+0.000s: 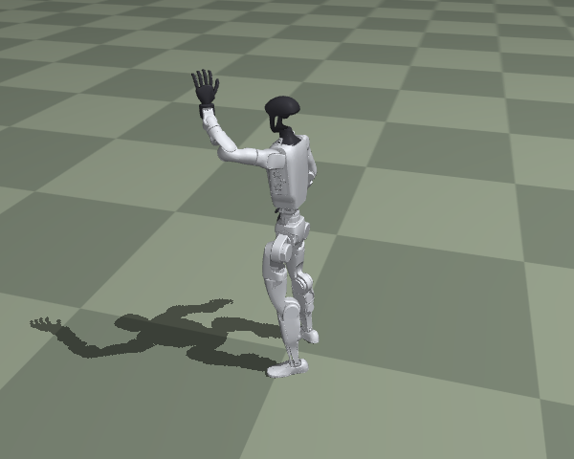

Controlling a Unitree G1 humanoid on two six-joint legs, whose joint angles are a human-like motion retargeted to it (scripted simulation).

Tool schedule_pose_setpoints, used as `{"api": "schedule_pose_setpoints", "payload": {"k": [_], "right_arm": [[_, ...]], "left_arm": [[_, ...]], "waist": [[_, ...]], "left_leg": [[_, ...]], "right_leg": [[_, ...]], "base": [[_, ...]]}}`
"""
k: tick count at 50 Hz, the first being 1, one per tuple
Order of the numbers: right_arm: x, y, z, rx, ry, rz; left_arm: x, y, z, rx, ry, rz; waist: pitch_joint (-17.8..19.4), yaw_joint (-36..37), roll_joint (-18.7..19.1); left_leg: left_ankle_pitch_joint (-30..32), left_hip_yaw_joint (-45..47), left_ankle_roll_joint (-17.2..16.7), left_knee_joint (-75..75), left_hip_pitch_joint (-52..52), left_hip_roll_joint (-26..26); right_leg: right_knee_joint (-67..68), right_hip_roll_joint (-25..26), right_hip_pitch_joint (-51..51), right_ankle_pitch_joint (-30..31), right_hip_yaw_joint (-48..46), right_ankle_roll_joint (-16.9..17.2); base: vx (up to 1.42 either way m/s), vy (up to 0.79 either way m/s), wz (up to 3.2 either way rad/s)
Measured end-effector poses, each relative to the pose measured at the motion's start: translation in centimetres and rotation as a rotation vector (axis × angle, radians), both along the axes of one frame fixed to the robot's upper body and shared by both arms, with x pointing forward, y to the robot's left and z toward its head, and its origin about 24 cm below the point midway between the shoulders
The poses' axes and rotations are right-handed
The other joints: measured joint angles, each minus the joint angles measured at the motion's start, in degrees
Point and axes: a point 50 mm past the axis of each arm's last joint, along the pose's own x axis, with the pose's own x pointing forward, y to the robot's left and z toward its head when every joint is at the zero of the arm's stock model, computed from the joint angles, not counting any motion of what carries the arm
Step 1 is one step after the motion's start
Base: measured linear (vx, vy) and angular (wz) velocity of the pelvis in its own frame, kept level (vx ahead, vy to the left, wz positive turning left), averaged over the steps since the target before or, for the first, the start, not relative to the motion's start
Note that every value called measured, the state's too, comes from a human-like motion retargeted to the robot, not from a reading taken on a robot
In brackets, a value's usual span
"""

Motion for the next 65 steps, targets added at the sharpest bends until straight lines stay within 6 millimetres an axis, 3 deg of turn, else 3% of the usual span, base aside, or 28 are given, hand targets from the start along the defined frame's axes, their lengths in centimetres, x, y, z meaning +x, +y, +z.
{"api": "schedule_pose_setpoints", "payload": {"k": [5,8,10,15,17,20,23,27,32,35,40,44,47,51,55,60,65], "right_arm": [[-0.1,0.6,-0.2,0.021,0.011,0.043],[0.3,1.0,-0.1,0.042,-0.006,0.081],[0.8,1.2,0.1,0.051,-0.027,0.093],[1.8,1.4,0.6,0.052,-0.080,0.089],[1.9,1.3,0.7,0.044,-0.094,0.082],[1.6,1.2,0.7,0.030,-0.101,0.069],[0.9,1.1,0.4,0.018,-0.074,0.068],[-0.4,1.2,-0.2,0.021,-0.008,0.082],[-1.3,1.3,-0.8,0.035,0.050,0.096],[-1.3,1.2,-0.9,0.044,0.053,0.091],[-0.6,1.0,-0.5,0.057,0.016,0.066],[0.5,0.6,0.0,0.051,-0.025,0.037],[1.3,0.5,0.3,0.042,-0.049,0.025],[2.1,0.6,0.7,0.038,-0.074,0.039],[2.4,0.8,1.0,0.040,-0.098,0.070],[1.4,0.5,0.8,0.031,-0.087,0.076],[-1.1,-0.4,0.2,0.011,-0.005,0.059]], "left_arm": [[-1.1,-4.1,-1.4,0.264,-0.051,-0.036],[-1.7,-4.1,-1.7,0.373,-0.153,0.114],[-1.5,-2.4,-1.5,0.331,-0.202,0.231],[0.2,5.0,-2.1,0.103,-0.109,0.474],[1.1,6.8,-3.7,0.085,-0.027,0.513],[2.4,7.5,-7.0,0.142,0.090,0.498],[3.4,5.9,-11.1,0.256,0.211,0.400],[4.3,2.1,-15.9,0.409,0.352,0.224],[4.7,-3.4,-19.0,0.544,0.403,0.043],[4.7,-6.8,-18.5,0.590,0.357,-0.024],[4.5,-10.6,-14.3,0.538,0.217,-0.064],[4.2,-11.5,-10.5,0.427,0.144,-0.080],[3.6,-11.4,-8.9,0.405,0.131,-0.106],[2.6,-9.7,-8.9,0.464,0.133,-0.119],[1.7,-5.9,-9.4,0.479,0.096,-0.023],[1.2,1.0,-8.8,0.320,0.030,0.228],[0.5,8.8,-6.9,0.039,-0.024,0.506]], "waist": [[0.11,0.21,-0.39],[0.20,0.14,-0.62],[0.40,0.21,-0.74],[1.12,0.93,-0.77],[1.42,1.29,-0.71],[1.81,1.64,-0.59],[1.99,1.21,-0.31],[1.94,-0.40,-0.27],[1.57,-3.18,-0.56],[1.16,-4.62,-0.86],[0.36,-6.22,-1.19],[-0.05,-6.66,-1.17],[-0.14,-6.51,-1.02],[-0.04,-5.76,-0.72],[0.11,-4.50,-0.44],[-0.25,-2.66,-0.13],[-1.40,-1.59,0.88]], "left_leg": [[-0.06,-0.28,-0.24,0.19,-0.08,-0.10],[-0.18,0.28,-0.49,0.41,0.03,0.01],[-0.26,0.89,-0.56,0.49,0.22,0.09],[-0.36,2.90,-0.54,0.49,0.93,0.43],[-0.35,3.55,-0.54,0.43,1.16,0.62],[-0.28,4.06,-0.49,0.29,1.35,0.86],[-0.21,3.73,-0.36,0.12,1.30,0.88],[-0.18,2.37,-0.09,0.07,0.83,0.57],[-0.16,0.18,0.18,0.27,-0.11,-0.14],[-0.11,-0.85,0.26,0.42,-0.71,-0.54],[0.05,-1.56,0.26,0.50,-1.40,-0.89],[0.12,-1.13,0.24,0.41,-1.39,-0.80],[0.06,-0.24,0.16,0.39,-1.03,-0.51],[-0.17,1.54,-0.13,0.50,-0.18,0.16],[-0.39,3.52,-0.56,0.64,0.80,0.90],[-0.33,5.19,-0.75,0.42,1.43,1.35],[-0.04,5.50,-0.75,-0.11,1.42,1.44]], "right_leg": [[0.01,-0.21,0.19,0.00,-0.19,0.00],[-0.02,-0.07,0.08,0.13,0.40,0.00],[-0.03,0.08,-0.07,0.24,1.04,0.00],[-0.03,0.76,-0.59,0.63,3.01,0.00],[-0.03,1.12,-0.78,0.80,3.60,0.00],[-0.01,1.52,-0.96,0.99,4.01,0.00],[0.04,1.55,-0.91,1.00,3.68,0.00],[0.06,1.02,-0.61,0.82,2.48,0.00],[-0.09,-0.07,-0.12,0.60,0.62,0.00],[-0.30,-0.63,0.04,0.59,-0.22,0.00],[-0.64,-1.02,-0.07,0.73,-0.75,0.00],[-0.63,-0.84,-0.39,0.83,-0.31,0.00],[-0.44,-0.45,-0.66,0.88,0.48,0.00],[-0.10,0.39,-0.97,0.96,2.00,0.00],[0.14,1.41,-1.19,1.10,3.66,0.00],[0.06,2.35,-1.52,1.39,4.99,0.00],[-0.05,2.75,-1.82,1.41,5.14,0.00]], "base": [[0.00,0.00,0.00],[0.00,0.00,-0.07],[-0.02,-0.01,-0.28],[-0.02,-0.03,-0.36],[-0.02,-0.04,-0.29],[-0.01,-0.01,-0.07],[0.00,0.00,0.00],[-0.01,0.03,0.29],[-0.01,0.05,0.38],[-0.01,0.04,0.29],[0.00,0.01,0.04],[0.00,0.00,0.00],[0.00,-0.02,-0.27],[0.01,-0.04,-0.38],[0.02,-0.05,-0.42],[0.01,-0.04,-0.28],[0.00,0.00,0.00]]}}
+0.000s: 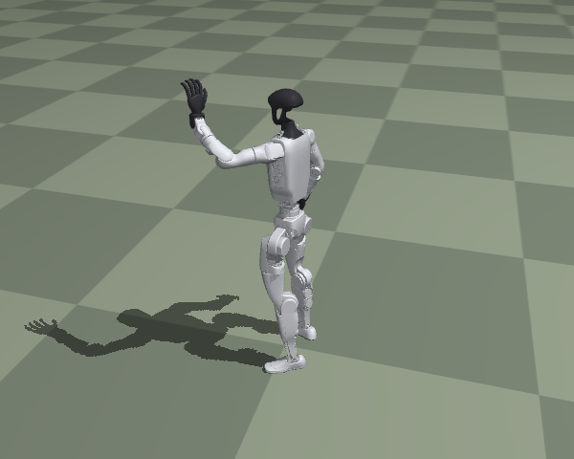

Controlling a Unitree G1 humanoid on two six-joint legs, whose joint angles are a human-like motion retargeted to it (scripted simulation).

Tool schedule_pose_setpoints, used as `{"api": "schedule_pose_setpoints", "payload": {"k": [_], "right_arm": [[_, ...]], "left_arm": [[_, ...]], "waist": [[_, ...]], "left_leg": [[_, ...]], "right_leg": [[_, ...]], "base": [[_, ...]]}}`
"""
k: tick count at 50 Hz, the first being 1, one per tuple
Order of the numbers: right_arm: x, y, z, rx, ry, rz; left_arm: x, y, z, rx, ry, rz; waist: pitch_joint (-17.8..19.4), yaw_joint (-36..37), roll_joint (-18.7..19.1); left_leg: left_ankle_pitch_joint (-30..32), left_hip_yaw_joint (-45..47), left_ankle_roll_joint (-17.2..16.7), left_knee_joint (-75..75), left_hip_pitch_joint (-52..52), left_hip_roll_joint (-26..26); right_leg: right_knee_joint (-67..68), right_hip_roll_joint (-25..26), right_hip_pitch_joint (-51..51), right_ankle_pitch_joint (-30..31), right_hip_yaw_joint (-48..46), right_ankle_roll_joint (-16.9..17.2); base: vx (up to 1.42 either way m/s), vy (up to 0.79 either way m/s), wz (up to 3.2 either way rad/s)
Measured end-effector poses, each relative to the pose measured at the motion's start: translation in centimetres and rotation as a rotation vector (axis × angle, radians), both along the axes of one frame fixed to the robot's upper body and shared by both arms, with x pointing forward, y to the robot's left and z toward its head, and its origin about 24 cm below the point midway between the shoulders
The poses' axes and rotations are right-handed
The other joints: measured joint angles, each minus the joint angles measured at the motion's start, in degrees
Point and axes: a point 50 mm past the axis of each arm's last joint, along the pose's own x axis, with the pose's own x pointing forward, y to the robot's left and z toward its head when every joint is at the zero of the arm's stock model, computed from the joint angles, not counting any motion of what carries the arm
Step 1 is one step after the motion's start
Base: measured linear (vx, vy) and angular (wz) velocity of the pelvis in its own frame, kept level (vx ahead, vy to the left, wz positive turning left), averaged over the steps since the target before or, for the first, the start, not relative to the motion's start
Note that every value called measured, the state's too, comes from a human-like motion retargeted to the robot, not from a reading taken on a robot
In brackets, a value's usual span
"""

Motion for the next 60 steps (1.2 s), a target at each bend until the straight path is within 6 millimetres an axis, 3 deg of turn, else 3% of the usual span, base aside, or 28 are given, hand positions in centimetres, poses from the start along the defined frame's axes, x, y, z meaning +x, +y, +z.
{"api": "schedule_pose_setpoints", "payload": {"k": [4,7,10,18,20,23,27,31,36,40,45,49,55,60], "right_arm": [[-1.8,-1.1,-0.4,-0.021,0.070,-0.019],[-2.5,-1.9,-0.3,-0.044,0.095,-0.043],[-2.6,-2.6,-0.1,-0.066,0.086,-0.075],[0.0,-2.7,0.7,-0.046,0.001,-0.102],[1.0,-2.5,0.9,-0.033,-0.024,-0.091],[2.5,-2.2,1.4,-0.021,-0.069,-0.076],[4.1,-1.9,2.1,-0.012,-0.140,-0.075],[4.4,-1.8,2.5,-0.008,-0.183,-0.092],[2.5,-1.8,1.6,-0.012,-0.122,-0.114],[-0.1,-1.8,0.3,-0.011,-0.003,-0.127],[-3.1,-1.3,-1.0,0.001,0.135,-0.131],[-4.0,-1.0,-1.3,0.009,0.171,-0.108],[-2.5,-0.7,-0.7,-0.002,0.064,-0.110],[-1.0,-0.9,0.2,-0.009,-0.030,-0.134]], "left_arm": [[-0.7,4.0,1.5,-0.154,-0.056,0.161],[-0.6,4.2,2.5,-0.178,-0.069,0.188],[0.2,1.7,3.4,-0.113,-0.073,0.127],[1.9,-10.3,4.6,0.246,0.010,-0.122],[1.8,-12.2,4.8,0.301,0.009,-0.146],[1.3,-13.2,5.4,0.317,-0.027,-0.163],[0.0,-12.1,6.4,0.264,-0.110,-0.177],[-1.5,-9.7,7.5,0.178,-0.195,-0.170],[-2.0,-6.9,8.7,0.029,-0.221,-0.161],[-1.4,-6.3,8.9,-0.078,-0.189,-0.244],[-0.3,-8.6,7.5,-0.010,-0.082,-0.367],[0.8,-9.3,5.3,0.151,0.038,-0.289],[1.9,-5.1,2.5,0.165,0.091,-0.069],[1.7,-2.4,1.6,0.097,0.092,-0.022]], "waist": [[-0.96,-0.13,1.30],[-1.39,-0.54,2.21],[-1.49,-1.03,2.88],[-0.82,-3.29,3.65],[-0.57,-4.02,3.81],[-0.19,-4.96,4.18],[0.32,-5.68,4.81],[0.74,-5.79,5.40],[0.96,-5.54,5.72],[0.99,-5.21,5.43],[0.95,-4.57,4.51],[0.96,-4.02,3.74],[1.28,-2.87,2.94],[1.21,-1.98,2.98]], "left_leg": [[0.20,-0.60,0.00,-0.26,-0.36,-0.06],[0.26,-1.31,0.00,-0.28,-0.71,-0.18],[0.21,-2.05,0.00,-0.15,-0.94,-0.39],[-0.22,-2.89,0.00,0.32,-0.79,-1.12],[-0.26,-2.58,0.00,0.34,-0.67,-1.27],[-0.25,-1.58,0.00,0.25,-0.41,-1.38],[-0.12,0.37,-0.01,0.08,-0.03,-1.26],[0.14,2.18,-0.01,-0.09,0.25,-0.94],[0.38,2.91,-0.01,-0.25,0.39,-0.56],[0.40,2.09,0.00,-0.38,0.38,-0.41],[0.26,0.43,0.01,-0.37,0.29,-0.45],[0.13,-0.26,0.01,-0.18,0.18,-0.53],[0.15,0.20,0.00,-0.04,0.25,-0.52],[0.38,0.65,0.00,-0.17,0.22,-0.41]], "right_leg": [[0.12,-0.09,-0.16,-0.24,-0.61,0.00],[0.24,-0.36,-0.15,-0.47,-1.27,0.00],[0.29,-0.78,0.07,-0.70,-1.89,0.00],[-0.07,-1.90,1.04,-1.01,-2.34,0.00],[-0.19,-2.00,1.06,-0.93,-1.98,0.00],[-0.36,-1.87,0.78,-0.67,-0.97,0.00],[-0.55,-1.21,0.06,-0.11,0.83,0.00],[-0.65,-0.30,-0.70,0.47,2.38,0.00],[-0.63,0.38,-1.04,0.64,2.88,0.00],[-0.56,0.29,-0.69,0.23,2.09,0.00],[-0.41,-0.27,0.09,-0.48,0.58,0.00],[-0.33,-0.62,0.43,-0.78,-0.02,0.00],[-0.39,-0.54,0.32,-0.66,0.42,0.00],[-0.52,-0.22,0.05,-0.40,0.78,0.00]], "base": [[0.00,0.00,0.04],[0.01,0.02,0.21],[0.01,0.03,0.21],[0.00,0.00,0.02],[0.00,0.01,-0.09],[-0.01,0.00,-0.29],[-0.02,-0.03,-0.43],[-0.02,-0.05,-0.40],[-0.01,-0.02,-0.10],[0.01,0.00,0.11],[0.03,0.01,0.29],[0.01,0.01,0.10],[0.00,0.00,0.00],[0.00,0.00,0.00]]}}
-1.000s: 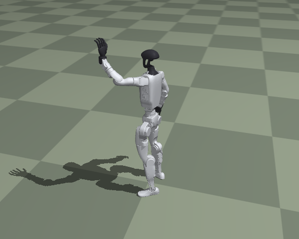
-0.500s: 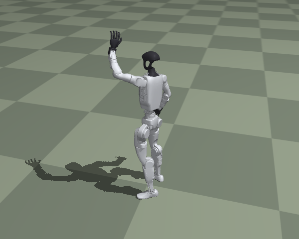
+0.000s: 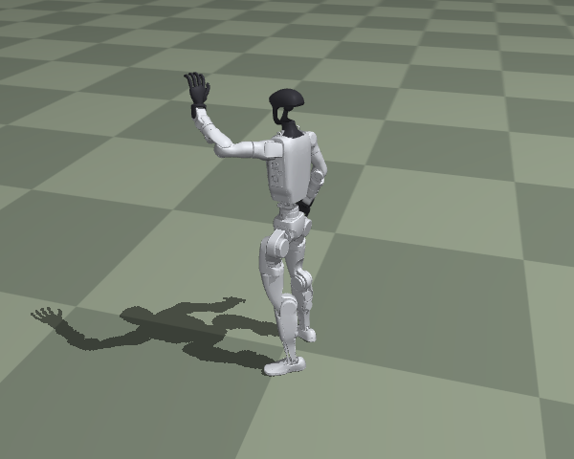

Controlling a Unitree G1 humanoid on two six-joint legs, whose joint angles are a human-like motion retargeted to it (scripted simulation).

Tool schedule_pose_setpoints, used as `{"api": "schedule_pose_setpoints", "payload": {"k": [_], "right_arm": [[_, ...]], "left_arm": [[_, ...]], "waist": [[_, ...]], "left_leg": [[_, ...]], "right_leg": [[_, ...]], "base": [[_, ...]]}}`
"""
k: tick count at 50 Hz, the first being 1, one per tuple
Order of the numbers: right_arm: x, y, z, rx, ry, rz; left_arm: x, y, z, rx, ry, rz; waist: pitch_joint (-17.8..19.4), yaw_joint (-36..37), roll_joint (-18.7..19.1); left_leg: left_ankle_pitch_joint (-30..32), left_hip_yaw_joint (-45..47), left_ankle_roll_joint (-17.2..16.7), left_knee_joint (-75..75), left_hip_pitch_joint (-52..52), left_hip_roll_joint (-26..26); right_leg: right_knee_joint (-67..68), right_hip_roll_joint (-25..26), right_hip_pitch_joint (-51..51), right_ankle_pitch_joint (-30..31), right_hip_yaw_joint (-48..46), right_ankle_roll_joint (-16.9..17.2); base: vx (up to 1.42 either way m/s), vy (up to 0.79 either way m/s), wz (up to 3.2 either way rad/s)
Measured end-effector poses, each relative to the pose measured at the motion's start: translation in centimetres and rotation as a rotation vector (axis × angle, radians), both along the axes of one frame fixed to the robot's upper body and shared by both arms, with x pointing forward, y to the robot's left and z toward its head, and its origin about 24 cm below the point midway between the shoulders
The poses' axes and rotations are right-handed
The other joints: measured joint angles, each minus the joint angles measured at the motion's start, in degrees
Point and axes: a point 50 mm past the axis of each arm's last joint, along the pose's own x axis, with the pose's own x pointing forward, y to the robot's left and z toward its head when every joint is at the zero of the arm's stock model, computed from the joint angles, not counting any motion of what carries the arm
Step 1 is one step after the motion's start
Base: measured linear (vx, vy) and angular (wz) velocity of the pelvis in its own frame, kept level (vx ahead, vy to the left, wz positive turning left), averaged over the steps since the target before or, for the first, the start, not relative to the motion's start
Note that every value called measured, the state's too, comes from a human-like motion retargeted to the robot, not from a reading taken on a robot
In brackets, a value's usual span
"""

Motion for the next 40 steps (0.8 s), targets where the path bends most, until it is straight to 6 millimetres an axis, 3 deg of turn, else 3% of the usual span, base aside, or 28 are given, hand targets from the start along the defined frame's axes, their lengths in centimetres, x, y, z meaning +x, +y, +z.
{"api": "schedule_pose_setpoints", "payload": {"k": [5,10,14,17,23,29,35,40], "right_arm": [[0.8,-0.3,0.4,-0.017,-0.018,0.022],[1.4,-0.4,0.6,-0.030,-0.017,0.050],[2.0,-0.1,0.7,-0.026,-0.023,0.086],[2.6,0.3,0.9,-0.016,-0.044,0.110],[2.9,0.9,1.0,-0.006,-0.110,0.066],[0.8,0.7,0.2,0.010,-0.020,0.063],[-0.7,1.0,-0.8,0.055,0.109,0.139],[-0.7,0.8,-0.7,0.042,0.086,0.096]], "left_arm": [[-0.7,-0.7,0.6,0.010,-0.029,-0.037],[-1.0,-4.4,0.8,0.104,-0.036,-0.155],[-1.3,-7.6,-0.4,0.282,0.015,-0.215],[-1.7,-8.8,-1.8,0.417,0.022,-0.198],[-1.8,-7.4,-4.2,0.443,-0.027,-0.132],[0.8,-6.1,-4.7,0.389,0.133,-0.024],[3.2,-7.0,-5.7,0.433,0.347,-0.019],[3.1,-8.1,-8.7,0.541,0.534,-0.143]], "waist": [[-0.40,0.04,0.43],[-0.59,-0.22,0.68],[-0.49,-0.20,0.56],[-0.20,0.07,0.24],[0.65,0.92,-0.36],[0.64,-0.23,0.41],[0.64,-1.76,0.20],[0.99,-1.74,-0.22]], "left_leg": [[0.15,-0.67,0.00,-0.07,-0.25,0.08],[0.13,-1.79,0.00,0.03,-0.40,-0.02],[0.07,-2.03,0.00,0.18,-0.42,-0.15],[0.06,-1.71,0.00,0.31,-0.44,-0.17],[0.12,-1.13,0.00,0.51,-0.49,-0.04],[0.24,-2.61,0.00,0.43,-0.89,-0.22],[0.73,-4.52,-0.01,0.03,-1.75,-0.74],[1.06,-4.41,-0.02,-0.16,-2.15,-0.72]], "right_leg": [[0.04,-0.04,0.10,-0.12,-0.66,0.00],[0.21,-0.49,0.56,-0.54,-1.67,0.00],[0.27,-0.74,0.72,-0.63,-1.84,0.00],[0.24,-0.72,0.58,-0.47,-1.51,0.00],[0.10,-0.43,0.30,-0.09,-0.93,0.00],[0.13,-0.96,0.71,-0.46,-2.25,0.00],[0.19,-1.72,0.85,-0.70,-4.06,0.00],[-0.07,-1.52,0.43,-0.25,-4.07,0.00]], "base": [[0.00,0.00,0.04],[0.01,0.01,0.16],[0.00,0.00,0.00],[0.00,0.00,0.00],[0.00,0.00,0.00],[0.00,0.01,0.18],[-0.01,0.02,0.26],[0.00,0.00,0.00]]}}
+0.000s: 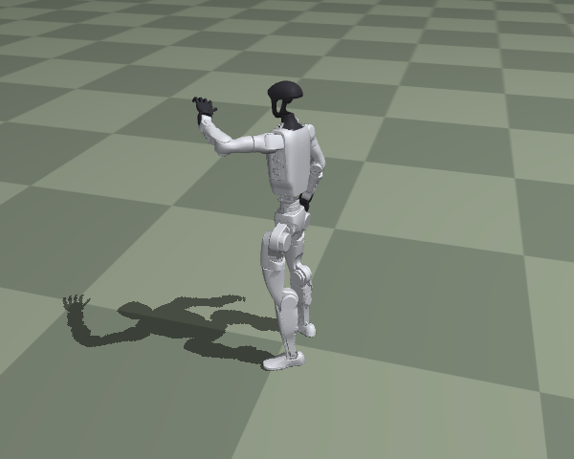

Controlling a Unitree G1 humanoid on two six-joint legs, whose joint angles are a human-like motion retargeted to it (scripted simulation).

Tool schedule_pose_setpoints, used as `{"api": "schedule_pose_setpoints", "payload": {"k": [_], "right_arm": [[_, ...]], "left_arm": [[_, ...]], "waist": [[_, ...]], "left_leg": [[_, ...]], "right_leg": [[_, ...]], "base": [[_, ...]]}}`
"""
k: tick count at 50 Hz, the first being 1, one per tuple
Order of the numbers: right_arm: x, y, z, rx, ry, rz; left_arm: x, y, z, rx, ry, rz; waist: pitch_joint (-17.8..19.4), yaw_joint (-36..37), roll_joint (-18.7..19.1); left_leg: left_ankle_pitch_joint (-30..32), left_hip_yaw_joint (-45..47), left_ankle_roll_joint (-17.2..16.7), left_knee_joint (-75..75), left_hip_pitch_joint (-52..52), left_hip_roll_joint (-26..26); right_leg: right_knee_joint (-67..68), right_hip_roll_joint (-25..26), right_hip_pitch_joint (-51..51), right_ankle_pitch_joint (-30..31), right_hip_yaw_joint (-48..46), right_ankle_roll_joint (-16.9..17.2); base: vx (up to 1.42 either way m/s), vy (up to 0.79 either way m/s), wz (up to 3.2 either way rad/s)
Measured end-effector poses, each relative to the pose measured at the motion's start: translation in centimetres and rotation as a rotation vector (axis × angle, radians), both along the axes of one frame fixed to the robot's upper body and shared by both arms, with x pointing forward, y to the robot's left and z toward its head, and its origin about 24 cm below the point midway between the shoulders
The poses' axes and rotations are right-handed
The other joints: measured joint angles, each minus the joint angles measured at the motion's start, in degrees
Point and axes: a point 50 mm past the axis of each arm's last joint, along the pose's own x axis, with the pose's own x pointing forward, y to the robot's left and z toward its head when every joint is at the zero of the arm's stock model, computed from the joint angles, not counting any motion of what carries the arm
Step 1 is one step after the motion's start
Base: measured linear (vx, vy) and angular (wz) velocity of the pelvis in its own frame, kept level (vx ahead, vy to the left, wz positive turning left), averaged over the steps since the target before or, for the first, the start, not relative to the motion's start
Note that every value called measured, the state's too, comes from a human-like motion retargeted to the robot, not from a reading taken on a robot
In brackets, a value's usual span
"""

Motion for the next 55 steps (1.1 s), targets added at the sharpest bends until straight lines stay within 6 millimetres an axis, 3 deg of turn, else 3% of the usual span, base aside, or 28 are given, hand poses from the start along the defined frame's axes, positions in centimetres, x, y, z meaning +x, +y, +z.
{"api": "schedule_pose_setpoints", "payload": {"k": [3,5,13,17,20,24,27,30,33,37,40,42,45,50,52,55], "right_arm": [[0.2,-0.3,0.2,-0.014,-0.029,-0.036],[0.4,-0.5,0.4,-0.020,-0.045,-0.047],[1.1,-1.4,1.1,-0.021,-0.074,-0.047],[1.5,-1.5,1.1,-0.020,-0.079,-0.057],[2.0,-1.3,1.1,-0.019,-0.081,-0.058],[3.1,-0.9,1.2,-0.014,-0.106,-0.052],[4.0,-0.5,1.5,0.000,-0.144,-0.044],[4.6,-0.1,1.9,0.017,-0.187,-0.035],[4.6,0.2,2.0,0.029,-0.205,-0.029],[3.5,0.4,1.4,0.031,-0.162,-0.026],[2.0,0.3,0.7,0.030,-0.084,-0.019],[0.9,0.2,0.2,0.035,-0.024,-0.010],[-0.5,0.2,-0.4,0.045,0.055,0.004],[-1.3,0.3,-0.8,0.044,0.108,0.030],[-1.0,0.2,-0.7,0.034,0.094,0.033],[-0.2,0.0,-0.3,0.016,0.042,0.016]], "left_arm": [[-0.6,-0.6,-0.4,0.052,0.035,-0.033],[-1.0,-0.9,0.4,0.052,-0.015,-0.042],[-3.2,-2.6,9.6,-0.199,-0.452,-0.066],[-4.7,-5.2,13.3,-0.294,-0.586,-0.131],[-5.8,-7.7,14.5,-0.318,-0.633,-0.206],[-6.5,-9.7,13.9,-0.249,-0.621,-0.279],[-6.4,-9.2,12.9,-0.126,-0.626,-0.244],[-5.9,-6.7,12.3,-0.018,-0.671,-0.115],[-5.3,-3.0,12.6,-0.016,-0.706,0.057],[-4.6,1.1,13.5,-0.155,-0.696,0.212],[-4.3,1.8,14.1,-0.289,-0.670,0.207],[-4.3,0.6,14.2,-0.342,-0.651,0.132],[-4.6,-3.1,13.8,-0.336,-0.613,-0.038],[-5.9,-9.1,10.8,-0.136,-0.504,-0.286],[-6.1,-9.7,9.6,-0.067,-0.473,-0.317],[-5.8,-8.7,8.5,-0.032,-0.461,-0.297]], "waist": [[0.16,0.21,-0.08],[0.24,0.28,-0.08],[0.01,-0.11,-0.03],[-0.40,-0.34,-0.22],[-0.67,-0.56,-0.46],[-0.85,-0.87,-0.64],[-0.88,-0.99,-0.65],[-0.73,-0.91,-0.64],[-0.39,-0.68,-0.79],[0.00,-0.53,-0.97],[0.06,-0.82,-0.90],[0.04,-1.20,-0.89],[0.04,-1.86,-1.12],[0.35,-2.59,-1.99],[0.58,-2.56,-2.27],[0.94,-2.16,-2.53]], "left_leg": [[0.03,0.44,0.00,0.10,-0.10,0.24],[0.03,0.65,0.00,0.20,-0.15,0.41],[0.21,-0.03,0.01,0.27,-0.66,0.64],[0.34,-0.57,0.02,0.11,-0.93,0.56],[0.34,-0.58,0.02,-0.02,-0.89,0.49],[0.15,0.33,0.03,-0.09,-0.33,0.49],[-0.10,1.64,0.03,0.02,0.27,0.62],[-0.36,3.18,0.02,0.30,0.91,0.93],[-0.56,4.43,0.02,0.62,1.46,1.31],[-0.70,4.94,0.02,0.90,1.81,1.65],[-0.70,4.25,0.03,0.92,1.66,1.64],[-0.65,3.37,0.02,0.85,1.36,1.48],[-0.51,1.87,0.02,0.69,0.77,1.07],[-0.31,0.23,0.01,0.52,0.02,0.36],[-0.28,0.16,0.00,0.52,-0.08,0.25],[-0.26,0.49,0.00,0.56,-0.11,0.29]], "right_leg": [[-0.13,0.35,-0.28,0.30,0.36,0.00],[-0.17,0.56,-0.42,0.43,0.53,0.00],[-0.11,0.68,-0.58,0.41,-0.11,0.00],[-0.24,0.56,-0.56,0.33,-0.59,0.00],[-0.36,0.50,-0.52,0.28,-0.56,0.00],[-0.45,0.62,-0.48,0.29,0.36,0.00],[-0.43,0.94,-0.59,0.44,1.58,0.00],[-0.31,1.48,-0.78,0.66,2.98,0.00],[-0.10,2.04,-0.93,0.83,4.09,0.00],[0.20,2.41,-0.93,0.79,4.50,0.00],[0.32,2.23,-0.74,0.54,3.87,0.00],[0.32,1.89,-0.55,0.32,3.08,0.00],[0.23,1.20,-0.26,0.03,1.73,0.00],[-0.08,0.24,0.09,-0.12,0.23,0.00],[-0.22,0.14,0.11,-0.04,0.16,0.00],[-0.41,0.28,-0.02,0.20,0.44,0.00]], "base": [[0.00,0.00,0.00],[0.00,0.00,0.00],[0.00,0.00,0.00],[0.00,0.00,0.00],[0.00,0.00,0.00],[0.01,0.00,-0.13],[0.01,-0.02,-0.38],[0.00,-0.03,-0.44],[0.00,-0.04,-0.37],[0.00,-0.01,-0.06],[0.01,0.01,0.16],[0.01,0.03,0.38],[0.01,0.05,0.44],[0.00,0.03,0.27],[0.00,0.00,0.00],[0.00,0.00,0.00]]}}
